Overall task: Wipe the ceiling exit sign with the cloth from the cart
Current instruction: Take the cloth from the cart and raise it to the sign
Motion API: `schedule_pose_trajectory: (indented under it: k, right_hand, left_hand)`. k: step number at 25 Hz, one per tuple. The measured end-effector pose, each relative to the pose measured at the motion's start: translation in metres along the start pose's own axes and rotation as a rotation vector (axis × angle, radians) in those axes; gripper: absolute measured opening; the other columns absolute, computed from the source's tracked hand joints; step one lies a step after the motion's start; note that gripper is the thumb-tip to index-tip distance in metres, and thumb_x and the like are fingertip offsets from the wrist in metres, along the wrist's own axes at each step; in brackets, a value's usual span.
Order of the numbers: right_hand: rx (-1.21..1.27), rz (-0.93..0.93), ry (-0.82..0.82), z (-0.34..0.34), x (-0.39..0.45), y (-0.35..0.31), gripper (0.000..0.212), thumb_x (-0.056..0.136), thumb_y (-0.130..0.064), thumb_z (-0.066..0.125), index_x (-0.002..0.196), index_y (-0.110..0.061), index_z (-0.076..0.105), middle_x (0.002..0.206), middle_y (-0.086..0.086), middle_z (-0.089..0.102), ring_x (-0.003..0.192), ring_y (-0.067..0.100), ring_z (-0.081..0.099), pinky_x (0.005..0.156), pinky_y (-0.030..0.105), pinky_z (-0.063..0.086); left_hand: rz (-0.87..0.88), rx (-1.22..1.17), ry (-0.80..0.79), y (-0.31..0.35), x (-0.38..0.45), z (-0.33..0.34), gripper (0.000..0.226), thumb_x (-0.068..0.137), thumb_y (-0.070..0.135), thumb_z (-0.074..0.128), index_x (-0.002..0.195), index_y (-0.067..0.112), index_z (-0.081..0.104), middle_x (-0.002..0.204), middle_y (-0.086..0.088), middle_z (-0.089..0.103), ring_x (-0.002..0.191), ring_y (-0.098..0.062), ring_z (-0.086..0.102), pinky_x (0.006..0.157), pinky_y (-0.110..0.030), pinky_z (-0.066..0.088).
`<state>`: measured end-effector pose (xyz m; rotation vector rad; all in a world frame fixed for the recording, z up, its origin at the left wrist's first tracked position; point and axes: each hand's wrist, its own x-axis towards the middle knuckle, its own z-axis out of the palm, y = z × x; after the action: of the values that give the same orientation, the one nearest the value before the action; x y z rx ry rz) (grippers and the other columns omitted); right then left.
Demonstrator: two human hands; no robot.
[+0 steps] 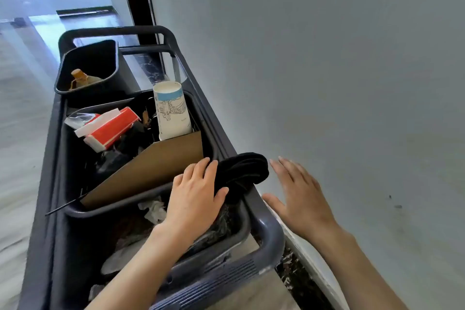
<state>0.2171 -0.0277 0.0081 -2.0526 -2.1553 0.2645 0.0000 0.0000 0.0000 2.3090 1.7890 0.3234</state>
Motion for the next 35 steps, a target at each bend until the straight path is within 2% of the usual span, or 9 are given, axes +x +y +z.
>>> schedule_pose_trajectory:
  k: [6, 9, 11, 14, 18, 23, 26, 32, 35]
  right_hand:
    - [0.062, -0.068, -0.178, 0.023, 0.049, 0.009, 0.074, 0.091, -0.031, 0.051, 0.151, -0.028, 0.009, 0.162, -0.005, 0.01, 0.147, 0.015, 0.008, 0.118, 0.035, 0.018]
    - [0.075, -0.07, -0.234, 0.031, 0.069, 0.009, 0.081, 0.085, -0.005, 0.047, 0.151, -0.029, 0.006, 0.162, -0.006, 0.004, 0.147, 0.015, 0.008, 0.116, 0.034, 0.023]
    - [0.095, -0.076, -0.262, 0.036, 0.078, 0.009, 0.085, 0.082, 0.001, 0.045, 0.151, -0.032, 0.007, 0.162, -0.009, 0.004, 0.145, 0.016, 0.015, 0.11, 0.034, 0.032]
    - [0.14, -0.064, -0.292, 0.049, 0.085, 0.01, 0.086, 0.079, 0.0, 0.047, 0.149, -0.036, 0.012, 0.159, -0.007, 0.016, 0.139, 0.023, 0.03, 0.106, 0.038, 0.039]
    - [0.2, 0.026, -0.227, 0.064, 0.079, 0.011, 0.074, 0.079, -0.003, 0.049, 0.142, -0.034, 0.028, 0.143, 0.001, 0.043, 0.12, 0.03, 0.051, 0.095, 0.039, 0.046]
    - [0.238, 0.063, -0.113, 0.058, 0.047, 0.022, 0.058, 0.076, -0.006, 0.048, 0.128, -0.03, 0.048, 0.123, 0.002, 0.059, 0.108, 0.03, 0.057, 0.085, 0.037, 0.047]
    - [0.306, 0.123, -0.061, 0.039, 0.015, 0.042, 0.05, 0.077, -0.007, 0.05, 0.121, -0.031, 0.053, 0.116, 0.0, 0.061, 0.103, 0.025, 0.057, 0.081, 0.035, 0.047]
    - [0.607, 0.406, 0.061, 0.009, -0.085, 0.127, 0.041, 0.077, -0.013, 0.06, 0.113, -0.032, 0.052, 0.112, -0.004, 0.055, 0.099, 0.014, 0.055, 0.079, 0.027, 0.047]
    - [0.894, 0.516, 0.092, -0.001, -0.142, 0.162, 0.066, 0.068, -0.025, 0.074, 0.126, -0.036, 0.044, 0.124, -0.012, 0.05, 0.112, 0.007, 0.053, 0.091, 0.028, 0.048]
  left_hand:
    - [-0.034, -0.119, -0.163, 0.001, 0.026, 0.036, 0.068, 0.102, 0.043, 0.043, 0.156, 0.022, 0.009, 0.16, 0.002, 0.018, 0.144, -0.02, 0.019, 0.114, -0.038, 0.028]
    - [-0.073, -0.174, -0.205, 0.002, 0.034, 0.046, 0.071, 0.102, 0.039, 0.045, 0.157, 0.024, 0.001, 0.162, 0.002, 0.011, 0.144, -0.022, 0.019, 0.114, -0.042, 0.03]
    - [-0.093, -0.242, -0.228, 0.003, 0.038, 0.054, 0.072, 0.102, 0.036, 0.048, 0.157, 0.024, 0.003, 0.162, 0.0, 0.011, 0.144, -0.023, 0.019, 0.115, -0.04, 0.028]
    - [-0.125, -0.376, -0.227, 0.003, 0.044, 0.063, 0.07, 0.099, 0.028, 0.056, 0.156, 0.022, 0.015, 0.155, -0.001, 0.026, 0.138, -0.021, 0.031, 0.111, -0.034, 0.033]
    - [-0.14, -0.431, -0.146, 0.007, 0.047, 0.066, 0.055, 0.098, 0.014, 0.056, 0.149, 0.022, 0.037, 0.136, 0.001, 0.043, 0.117, -0.023, 0.052, 0.097, -0.03, 0.044]
    - [-0.032, -0.356, -0.098, 0.015, 0.049, 0.057, 0.046, 0.093, 0.003, 0.058, 0.134, 0.022, 0.059, 0.124, 0.003, 0.059, 0.115, -0.019, 0.056, 0.096, -0.029, 0.042]
    - [0.049, -0.382, -0.087, 0.041, 0.048, 0.046, 0.044, 0.089, -0.001, 0.063, 0.124, 0.025, 0.067, 0.114, 0.007, 0.064, 0.105, -0.017, 0.061, 0.088, -0.023, 0.044]
    - [0.303, -0.454, -0.179, 0.17, 0.032, 0.048, 0.043, 0.084, -0.003, 0.064, 0.114, 0.028, 0.069, 0.097, 0.016, 0.06, 0.089, -0.013, 0.057, 0.072, -0.015, 0.039]
    - [0.352, -0.472, -0.268, 0.23, 0.014, 0.071, 0.042, 0.084, -0.002, 0.063, 0.11, 0.031, 0.065, 0.096, 0.016, 0.062, 0.087, -0.01, 0.057, 0.068, -0.01, 0.04]
